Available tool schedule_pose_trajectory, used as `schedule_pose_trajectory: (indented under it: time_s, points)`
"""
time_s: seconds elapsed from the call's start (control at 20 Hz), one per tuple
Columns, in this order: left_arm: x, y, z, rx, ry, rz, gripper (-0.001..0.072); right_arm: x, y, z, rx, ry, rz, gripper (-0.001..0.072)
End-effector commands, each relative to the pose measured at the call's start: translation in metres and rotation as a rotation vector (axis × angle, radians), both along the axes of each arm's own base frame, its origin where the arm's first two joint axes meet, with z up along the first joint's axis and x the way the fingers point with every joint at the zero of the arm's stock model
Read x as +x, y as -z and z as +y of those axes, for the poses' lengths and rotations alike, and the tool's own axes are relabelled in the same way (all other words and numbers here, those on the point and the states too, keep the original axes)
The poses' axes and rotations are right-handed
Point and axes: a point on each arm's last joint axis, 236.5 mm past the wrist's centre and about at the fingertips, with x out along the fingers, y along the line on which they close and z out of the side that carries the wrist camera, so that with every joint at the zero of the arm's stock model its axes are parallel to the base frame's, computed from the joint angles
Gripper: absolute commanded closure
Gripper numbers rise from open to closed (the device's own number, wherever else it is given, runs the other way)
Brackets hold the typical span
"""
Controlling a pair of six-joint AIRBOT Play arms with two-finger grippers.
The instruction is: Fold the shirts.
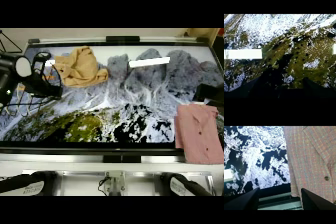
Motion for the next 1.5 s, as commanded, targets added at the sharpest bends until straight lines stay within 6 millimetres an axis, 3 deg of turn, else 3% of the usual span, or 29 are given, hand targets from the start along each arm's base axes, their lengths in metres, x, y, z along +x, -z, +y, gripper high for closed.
schedule_pose_trajectory:
  time_s: [0.0, 0.55, 0.75, 0.8, 0.95, 1.2, 1.35, 1.45]
  points:
    - [0.0, 0.0, 0.0, 0.0, 0.001, 0.0, 0.0088, 0.0, 0.0, 0.0, 0.0, -0.001, 0.0, 0.0076]
    - [0.0, 0.0, 0.0, 0.0, 0.001, 0.0, 0.0088, 0.0, 0.0, 0.0, 0.001, -0.001, 0.0, 0.0076]
    - [0.016, -0.004, 0.001, 0.082, 0.289, -0.053, 0.0088, 0.0, 0.0, 0.0, 0.0, -0.001, 0.0, 0.0076]
    - [0.016, -0.004, 0.001, 0.083, 0.297, -0.055, 0.0088, 0.003, -0.001, 0.0, -0.003, 0.0, -0.012, 0.0076]
    - [0.017, -0.004, 0.0, 0.081, 0.298, -0.058, 0.0088, 0.037, -0.013, -0.008, -0.036, 0.007, -0.165, 0.0076]
    - [0.052, -0.004, -0.03, -0.06, 0.198, -0.19, 0.0088, 0.084, -0.04, -0.007, -0.026, 0.016, -0.394, 0.0076]
    - [0.084, 0.005, -0.043, -0.129, 0.107, -0.27, 0.0085, 0.098, -0.051, 0.002, 0.015, 0.014, -0.471, 0.0076]
    - [0.105, 0.019, -0.046, -0.13, 0.114, -0.304, 0.0, 0.099, -0.05, 0.002, 0.015, 0.014, -0.47, 0.0076]
